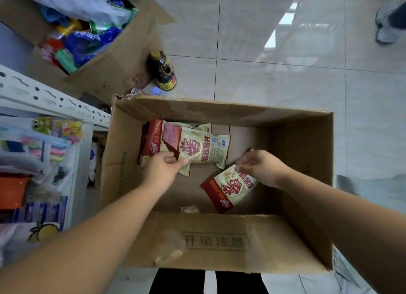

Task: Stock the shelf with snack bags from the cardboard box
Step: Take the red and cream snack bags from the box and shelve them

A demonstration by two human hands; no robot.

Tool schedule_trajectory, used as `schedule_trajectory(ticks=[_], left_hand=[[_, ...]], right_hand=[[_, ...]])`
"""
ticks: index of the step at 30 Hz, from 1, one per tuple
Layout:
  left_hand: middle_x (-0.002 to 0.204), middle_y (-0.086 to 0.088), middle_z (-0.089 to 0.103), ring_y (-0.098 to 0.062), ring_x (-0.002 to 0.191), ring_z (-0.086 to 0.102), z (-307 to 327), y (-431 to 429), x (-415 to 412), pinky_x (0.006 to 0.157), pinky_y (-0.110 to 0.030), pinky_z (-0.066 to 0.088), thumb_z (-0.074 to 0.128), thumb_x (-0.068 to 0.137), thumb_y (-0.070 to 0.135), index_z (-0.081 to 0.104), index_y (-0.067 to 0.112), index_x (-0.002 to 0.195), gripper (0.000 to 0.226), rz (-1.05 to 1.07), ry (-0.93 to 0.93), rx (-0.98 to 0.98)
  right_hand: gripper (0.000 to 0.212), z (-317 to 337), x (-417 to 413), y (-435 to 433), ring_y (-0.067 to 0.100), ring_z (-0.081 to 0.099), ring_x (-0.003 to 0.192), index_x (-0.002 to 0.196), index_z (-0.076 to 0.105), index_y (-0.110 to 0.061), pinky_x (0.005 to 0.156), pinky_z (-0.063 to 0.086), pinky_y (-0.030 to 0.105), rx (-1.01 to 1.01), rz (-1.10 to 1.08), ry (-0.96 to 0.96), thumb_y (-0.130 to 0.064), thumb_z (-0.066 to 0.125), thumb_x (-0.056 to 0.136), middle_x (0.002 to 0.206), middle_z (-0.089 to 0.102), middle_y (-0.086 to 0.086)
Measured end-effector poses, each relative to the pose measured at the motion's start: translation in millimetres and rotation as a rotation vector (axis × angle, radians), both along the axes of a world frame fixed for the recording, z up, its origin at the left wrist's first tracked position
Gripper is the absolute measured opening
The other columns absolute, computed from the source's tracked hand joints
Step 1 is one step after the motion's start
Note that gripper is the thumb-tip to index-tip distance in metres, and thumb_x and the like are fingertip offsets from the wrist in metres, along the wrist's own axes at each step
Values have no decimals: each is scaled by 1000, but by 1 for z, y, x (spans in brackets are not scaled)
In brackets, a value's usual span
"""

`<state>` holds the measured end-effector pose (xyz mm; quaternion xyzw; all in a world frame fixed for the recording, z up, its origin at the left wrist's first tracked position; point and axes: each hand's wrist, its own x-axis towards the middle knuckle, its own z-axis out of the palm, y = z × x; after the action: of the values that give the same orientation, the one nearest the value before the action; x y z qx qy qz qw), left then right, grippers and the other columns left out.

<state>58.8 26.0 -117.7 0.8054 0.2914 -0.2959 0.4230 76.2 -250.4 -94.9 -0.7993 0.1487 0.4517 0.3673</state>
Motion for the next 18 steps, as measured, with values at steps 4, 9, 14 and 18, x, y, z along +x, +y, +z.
schedule_trajectory(ticks=[4,9,14,18], left_hand=[[121,-3,69,-22,110,64,-39,-9,-1,83,-29,41,77,82,41,64,8,122,53,47,10,49],[102,10,62,-14,95,61,-82,-14,2,74,-27,41,81,79,39,64,12,113,46,131,22,66],[102,2,73,-19,92,69,-126,-15,4,72,-25,48,85,72,40,66,10,107,50,231,47,84],[102,-2,64,-20,90,60,-135,-23,7,75,-28,43,82,79,36,56,12,107,45,347,32,134]], right_hand=[[16,-37,0,0,9,71,87,104,73,-22,67,54,21,-6,16,55,-28,74,90,98,74,-4],[19,-81,4,0,8,70,92,109,73,-22,66,47,16,36,28,78,-24,74,90,100,72,-7],[23,-123,8,1,9,68,95,113,74,-21,83,55,27,11,70,49,-25,74,90,108,72,-4],[27,-143,12,3,13,64,104,118,71,-19,87,51,27,-61,254,15,-26,72,92,116,69,-4]])
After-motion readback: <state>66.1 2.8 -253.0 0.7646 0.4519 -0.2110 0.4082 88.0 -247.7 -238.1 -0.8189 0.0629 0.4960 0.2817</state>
